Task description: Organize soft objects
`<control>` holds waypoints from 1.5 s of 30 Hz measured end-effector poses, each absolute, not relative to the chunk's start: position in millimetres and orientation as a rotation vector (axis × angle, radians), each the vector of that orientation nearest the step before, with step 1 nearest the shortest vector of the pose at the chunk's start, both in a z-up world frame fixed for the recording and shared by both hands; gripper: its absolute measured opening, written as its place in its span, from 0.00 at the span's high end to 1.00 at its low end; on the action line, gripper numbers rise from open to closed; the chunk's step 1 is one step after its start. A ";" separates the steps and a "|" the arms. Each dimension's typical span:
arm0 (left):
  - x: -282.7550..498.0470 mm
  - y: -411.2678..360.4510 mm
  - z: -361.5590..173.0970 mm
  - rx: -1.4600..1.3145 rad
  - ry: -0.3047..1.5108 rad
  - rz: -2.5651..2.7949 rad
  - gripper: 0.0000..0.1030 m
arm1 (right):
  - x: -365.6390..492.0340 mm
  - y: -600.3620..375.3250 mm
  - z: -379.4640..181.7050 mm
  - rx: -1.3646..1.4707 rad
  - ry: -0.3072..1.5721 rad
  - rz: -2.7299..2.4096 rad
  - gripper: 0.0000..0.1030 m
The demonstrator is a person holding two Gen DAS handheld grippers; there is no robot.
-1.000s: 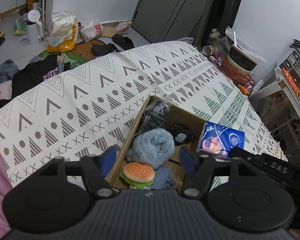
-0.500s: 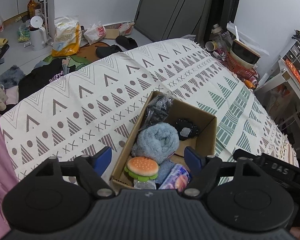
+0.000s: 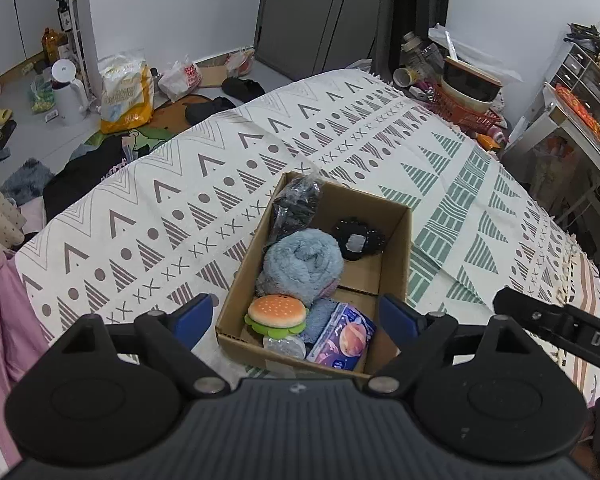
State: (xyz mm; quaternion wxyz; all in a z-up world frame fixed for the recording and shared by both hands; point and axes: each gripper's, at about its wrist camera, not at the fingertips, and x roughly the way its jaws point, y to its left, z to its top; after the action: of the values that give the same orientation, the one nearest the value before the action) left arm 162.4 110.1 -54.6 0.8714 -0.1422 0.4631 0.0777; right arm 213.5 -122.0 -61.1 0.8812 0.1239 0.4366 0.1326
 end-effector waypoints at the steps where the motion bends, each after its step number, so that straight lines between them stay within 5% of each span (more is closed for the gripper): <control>1: 160.6 109.1 -52.5 -0.294 0.966 0.161 0.13 | 210.2 -124.4 -57.8 0.260 0.900 0.279 0.13; 8: 142.8 100.5 -38.6 -0.268 0.941 0.151 0.07 | 187.5 -136.3 -39.5 0.247 0.842 0.287 0.01; 45: 33.7 60.3 22.2 -0.194 0.760 0.054 0.01 | 79.3 -191.9 3.6 0.167 0.714 0.240 0.00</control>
State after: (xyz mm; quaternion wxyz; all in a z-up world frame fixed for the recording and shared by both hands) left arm 33.7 60.3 22.2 0.9238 -0.0943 0.3703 0.0264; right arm 79.3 -191.9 3.6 0.9265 0.0812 0.3484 0.1169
